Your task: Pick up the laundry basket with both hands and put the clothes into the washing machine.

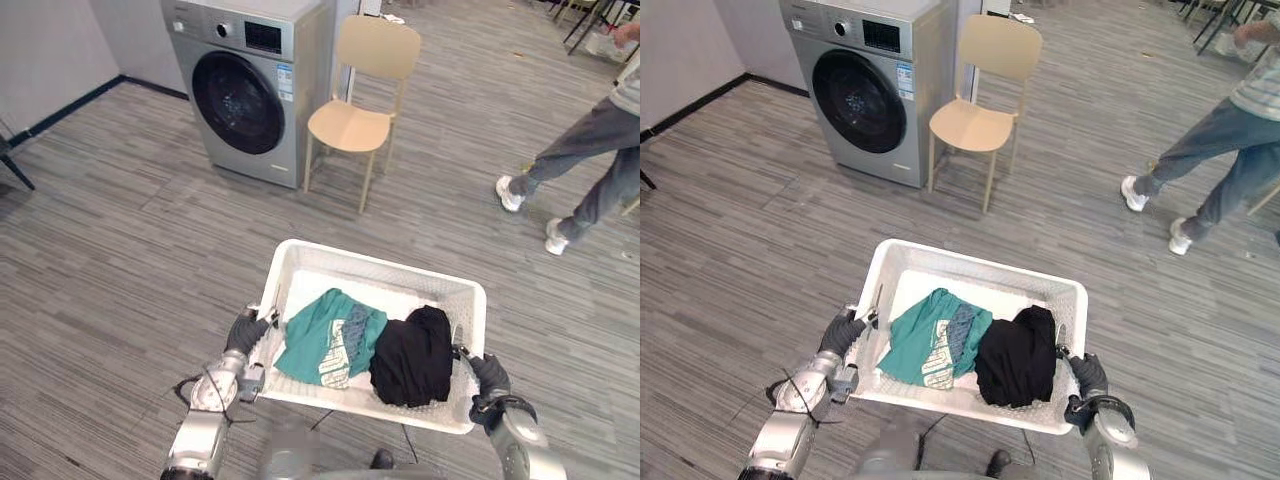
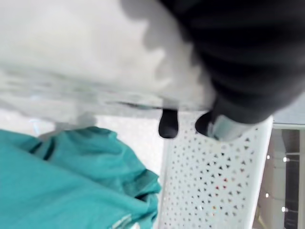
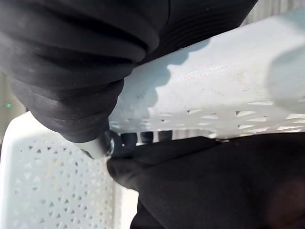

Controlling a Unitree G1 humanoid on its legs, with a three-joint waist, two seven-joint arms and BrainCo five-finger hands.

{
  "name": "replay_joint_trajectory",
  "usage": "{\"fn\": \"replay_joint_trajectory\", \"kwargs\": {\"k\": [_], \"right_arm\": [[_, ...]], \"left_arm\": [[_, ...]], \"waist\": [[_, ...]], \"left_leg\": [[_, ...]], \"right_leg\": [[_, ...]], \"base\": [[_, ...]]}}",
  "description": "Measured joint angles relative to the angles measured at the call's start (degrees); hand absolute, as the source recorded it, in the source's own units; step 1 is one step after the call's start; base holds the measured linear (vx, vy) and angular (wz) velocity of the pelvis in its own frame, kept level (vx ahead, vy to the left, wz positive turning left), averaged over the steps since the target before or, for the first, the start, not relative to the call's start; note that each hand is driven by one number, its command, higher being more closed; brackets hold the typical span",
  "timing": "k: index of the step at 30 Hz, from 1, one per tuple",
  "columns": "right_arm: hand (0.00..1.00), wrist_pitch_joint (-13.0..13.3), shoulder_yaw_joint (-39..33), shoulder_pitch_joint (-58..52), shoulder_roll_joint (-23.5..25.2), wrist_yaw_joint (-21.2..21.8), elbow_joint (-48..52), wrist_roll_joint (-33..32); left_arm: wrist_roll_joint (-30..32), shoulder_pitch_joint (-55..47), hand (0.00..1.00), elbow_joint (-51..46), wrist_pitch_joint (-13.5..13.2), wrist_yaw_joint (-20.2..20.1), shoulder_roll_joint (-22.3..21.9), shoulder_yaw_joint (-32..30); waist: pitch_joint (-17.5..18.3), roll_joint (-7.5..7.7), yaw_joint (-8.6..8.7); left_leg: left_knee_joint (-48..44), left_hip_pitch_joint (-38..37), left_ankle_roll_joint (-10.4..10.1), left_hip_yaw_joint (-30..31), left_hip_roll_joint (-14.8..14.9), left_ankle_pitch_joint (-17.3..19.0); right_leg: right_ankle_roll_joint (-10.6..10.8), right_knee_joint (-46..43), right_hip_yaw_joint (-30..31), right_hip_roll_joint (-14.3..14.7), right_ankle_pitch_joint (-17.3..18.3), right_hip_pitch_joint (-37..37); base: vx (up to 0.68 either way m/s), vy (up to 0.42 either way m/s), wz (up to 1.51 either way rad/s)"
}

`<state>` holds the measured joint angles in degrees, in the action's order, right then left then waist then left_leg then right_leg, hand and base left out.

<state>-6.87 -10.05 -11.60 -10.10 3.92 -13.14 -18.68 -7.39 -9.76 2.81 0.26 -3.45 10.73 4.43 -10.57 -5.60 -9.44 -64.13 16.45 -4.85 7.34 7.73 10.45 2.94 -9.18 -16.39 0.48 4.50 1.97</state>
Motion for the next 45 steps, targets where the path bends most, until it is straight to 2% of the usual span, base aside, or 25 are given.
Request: {"fn": "replay_joint_trajectory", "kwargs": {"k": [1, 2, 3, 5, 7, 8, 9, 11, 13, 16, 19, 22, 24, 26, 28, 29, 30, 32, 33, 34, 36, 38, 41, 43, 45], "right_arm": [[1.00, -0.3, 0.4, 0.0, 0.1, 0.0, 0.0, 0.0], [1.00, -0.6, 0.8, 0.3, 0.0, 0.1, 0.0, 0.0], [1.00, -0.7, 0.6, 0.7, -0.3, 0.1, -0.1, 0.0], [1.00, -0.7, -0.5, 3.3, -2.0, 0.0, -1.5, -0.6], [1.00, -0.6, -0.2, 5.3, -4.2, 0.1, -1.6, -0.6], [1.00, -0.6, -0.1, 6.1, -4.1, 0.1, -2.3, -0.6], [1.00, -0.6, 0.6, 6.3, -3.3, 0.1, -3.0, -0.6], [1.00, -0.5, 1.2, 6.8, -4.0, 0.9, -2.5, -0.6], [1.00, -0.4, 0.9, 7.1, -3.9, 0.9, -2.4, -0.6], [1.00, -0.4, 1.4, 7.1, -3.1, 0.9, -2.4, -0.4], [1.00, -0.2, 1.5, 6.1, -1.5, 0.9, -2.4, -0.2], [1.00, 0.4, 1.3, 5.3, -0.6, 0.9, -2.3, 0.2], [1.00, 0.4, 0.8, 4.8, 0.0, 0.9, -2.1, 0.3], [1.00, 0.3, 0.4, 3.9, 1.1, 0.9, -1.9, 1.5], [1.00, 0.3, 0.5, 2.5, 1.2, 0.8, -1.3, 2.5], [1.00, -0.4, 0.4, 1.8, 1.0, 0.7, -1.3, 3.1], [1.00, -0.4, 0.3, 1.7, 0.8, 0.5, -0.9, 3.5], [1.00, -0.5, 0.3, 1.4, 0.7, 0.4, 1.0, 3.8], [1.00, -0.5, 1.6, 1.1, 0.9, 0.0, 2.1, 4.0], [1.00, -0.5, 1.5, 1.0, 0.9, -0.1, 2.4, 4.0], [1.00, -0.3, 1.0, 1.9, 0.1, -0.3, 2.5, 4.0], [1.00, -0.3, 1.0, 2.2, 0.1, -0.3, 2.5, 4.0], [1.00, -0.3, 1.1, 2.3, -0.3, -0.3, 1.7, 3.9], [1.00, 0.1, 1.4, 2.1, -1.4, -0.3, 0.3, 3.8], [1.00, 0.2, 1.6, 2.8, -0.1, -0.5, -2.2, 4.1]], "left_arm": [[-0.4, -0.3, 1.00, 0.0, 0.0, 0.0, 0.1, -0.3], [-0.5, 0.1, 1.00, -0.1, -0.1, -0.2, 1.0, -1.0], [-0.5, 0.5, 1.00, 0.0, -0.1, -0.4, 1.6, -1.0], [-0.9, 1.1, 1.00, 0.0, -0.1, -0.2, -0.1, -0.2], [-0.9, 1.1, 1.00, 0.0, -0.1, -0.1, -1.6, -0.3], [-0.9, 1.1, 1.00, 0.2, 0.0, 0.1, -1.6, -0.5], [-0.9, 1.2, 1.00, 0.0, 0.0, 0.1, -1.0, -0.8], [-0.9, 1.5, 1.00, -1.3, -0.2, 0.1, -0.9, -1.1], [-0.8, 2.1, 1.00, -1.3, -0.2, 0.2, -1.0, -1.4], [-0.8, 1.9, 1.00, -1.4, -0.3, 0.9, -0.5, -1.6], [-0.9, 1.4, 1.00, -1.5, -0.8, 1.3, 0.5, -1.6], [-0.9, 2.2, 1.00, -1.2, -0.8, 1.6, 0.8, -1.6], [-0.9, 2.2, 1.00, -0.9, -0.7, 1.5, 0.7, -1.5], [-0.8, 2.0, 1.00, -0.2, -0.5, 1.2, 0.7, -1.5], [-0.7, 1.4, 1.00, 0.5, -0.4, 1.1, 0.6, -1.6], [-0.3, -0.1, 1.00, 0.9, 0.0, 1.1, -1.6, -1.9], [-0.1, -0.8, 1.00, 0.8, 0.1, 1.1, -2.6, -2.2], [0.4, -1.5, 1.00, 0.8, -0.1, 1.1, -4.2, -3.8], [0.4, -2.0, 1.00, 0.7, -0.1, 0.9, -4.8, -5.1], [0.4, -2.3, 1.00, 0.6, -0.3, 0.9, -4.8, -4.9], [0.3, -1.8, 1.00, 0.4, -0.7, 0.9, -5.4, -4.6], [0.2, -2.0, 1.00, 0.4, -0.7, 1.0, -5.5, -4.6], [0.1, -2.0, 1.00, 0.7, -0.7, 1.0, -5.6, -4.7], [0.2, -2.7, 1.00, 0.9, -0.6, 1.1, -6.2, -4.0], [0.2, -2.5, 1.00, 2.2, -0.4, 1.3, -5.3, -3.9]], "waist": [[-0.1, 0.56, -0.36], [-1.8, 2.93, -0.65], [-3.1, 4.61, -0.46], [-4.8, 7.43, -0.68], [-4.8, 6.41, -1.35], [-5.1, 6.66, -1.85], [-4.2, 8.61, -2.20], [-3.5, 8.34, -2.00], [-3.3, 8.00, -1.42], [-3.3, 7.88, 0.51], [-2.8, 6.96, 2.73], [-2.6, 6.03, 5.58], [-2.5, 5.03, 7.18], [-1.9, 5.86, 7.30], [-1.0, 6.66, 7.37], [1.4, 4.37, 7.39], [2.3, 3.04, 7.24], [2.9, 0.77, 6.95], [2.9, 0.83, 6.54], [2.9, 0.71, 6.64], [2.6, 1.22, 5.15], [2.4, 1.56, 3.89], [1.5, 2.44, 4.00], [2.9, -0.07, 4.08], [3.3, 0.61, 4.37]], "left_leg": [[-0.4, 0.2, -0.1, -0.7, 0.4, -1.4], [-1.7, 1.3, 3.6, -3.0, 0.1, -6.4], [-4.0, 3.8, 6.8, -4.4, -0.7, -3.5], [12.7, 7.7, 6.2, -5.5, -4.3, 4.7], [34.0, 8.4, 1.3, -1.8, -4.3, 0.8], [37.4, 6.5, 2.3, -3.0, -4.3, -5.9], [35.8, 5.6, 3.9, -5.1, -6.1, -3.3], [29.8, 5.7, 6.9, -8.0, -7.4, 2.4], [29.1, 3.9, 8.6, -9.2, -8.9, 5.0], [34.5, -4.9, 10.6, -10.6, -11.1, 6.6], [42.8, -15.3, 10.7, -9.6, -10.9, 6.5], [48.6, -21.5, 10.3, -8.9, -9.9, 6.6], [49.5, -24.3, 8.0, -9.0, -8.4, 7.9], [50.7, -28.9, 5.1, -9.1, -8.2, 9.5], [50.7, -32.1, 3.2, -8.5, -8.6, 10.6], [46.2, -32.2, 3.0, -7.7, -5.9, 10.8], [42.3, -30.9, 2.5, -7.6, -4.3, 10.4], [26.0, -25.9, 0.2, -7.4, -1.1, 3.8], [11.2, -20.3, -0.1, -6.0, 0.7, -9.2], [4.8, -17.7, -0.4, -5.5, 1.5, -9.7], [-11.7, -6.9, 4.0, -6.4, 4.0, -6.7], [-12.5, -1.7, 4.6, -7.1, 5.1, -4.0], [11.2, 2.6, 2.7, -8.7, 4.2, 0.7], [35.7, -0.5, 0.1, -6.4, 3.3, -4.5], [38.7, -2.8, 1.1, -6.7, 1.5, -3.4]], "right_leg": [[-1.2, -0.7, 1.1, 0.3, 0.9, 0.0], [-4.0, -1.2, 2.8, -0.5, 2.8, 0.7], [-2.2, -0.4, 2.9, -2.5, 2.9, 1.6], [-0.7, 1.5, 3.1, -6.2, 3.5, 1.8], [0.6, 2.9, 3.9, -6.4, 4.4, 2.4], [2.6, 2.5, 5.3, -7.4, 5.8, 4.1], [2.7, 2.3, 6.6, -10.1, 6.7, 4.4], [5.3, -0.3, 8.8, -12.2, 6.9, 5.6], [7.0, -9.2, 9.3, -14.7, 7.5, 2.9], [6.7, -45.3, 11.3, -18.1, 3.4, -10.1], [3.2, -55.7, 6.4, -14.7, 5.2, -15.7], [0.0, -45.2, 1.6, -10.8, 8.5, -21.3], [-1.4, -26.1, -2.6, -7.9, 7.0, -23.6], [-1.1, -1.6, -2.5, -4.4, -3.7, -23.3], [-4.9, 0.0, -1.3, -4.1, -10.1, -23.4], [-8.5, -2.8, 0.2, -1.3, -13.8, -23.1], [-8.6, -2.9, -0.5, 0.3, -13.0, -22.2], [-10.4, -2.7, -0.5, 4.7, -9.5, -18.3], [-11.4, -1.0, 0.7, 7.0, -7.2, -13.1], [-11.4, 0.3, 0.9, 7.8, -7.0, -10.9], [-11.5, 4.0, 4.1, 9.3, -6.9, -3.7], [-11.5, 6.2, 6.1, 8.7, -6.8, 0.0], [-8.3, 8.3, 7.2, 5.1, -2.9, 5.7], [-6.0, 6.5, 8.5, 5.4, 0.2, 5.6], [-4.1, 2.1, 10.2, 3.3, 3.7, 4.9]], "base": [[0.24, 0.022, -0.24], [0.26, 0.002, 0.14], [0.25, 0.032, 0.38], [0.23, 0.124, 0.26], [0.27, 0.181, -0.23], [0.39, 0.241, -0.42], [0.41, 0.233, -0.39], [0.52, 0.261, -0.32], [0.46, 0.267, -0.21], [0.41, 0.194, -0.03], [0.50, 0.108, 0.01], [0.43, 0.007, 0.04], [0.46, -0.011, -0.01], [0.59, -0.080, -0.03], [0.67, -0.149, 0.11], [0.67, -0.161, -0.05], [0.83, -0.204, -0.30], [0.62, -0.139, -0.39], [0.64, -0.090, -0.32], [0.69, -0.092, -0.34], [0.46, -0.048, -0.51], [0.35, 0.017, -0.54], [0.43, 0.145, -0.34], [0.25, 0.265, -0.21], [0.26, 0.224, -0.12]]}}
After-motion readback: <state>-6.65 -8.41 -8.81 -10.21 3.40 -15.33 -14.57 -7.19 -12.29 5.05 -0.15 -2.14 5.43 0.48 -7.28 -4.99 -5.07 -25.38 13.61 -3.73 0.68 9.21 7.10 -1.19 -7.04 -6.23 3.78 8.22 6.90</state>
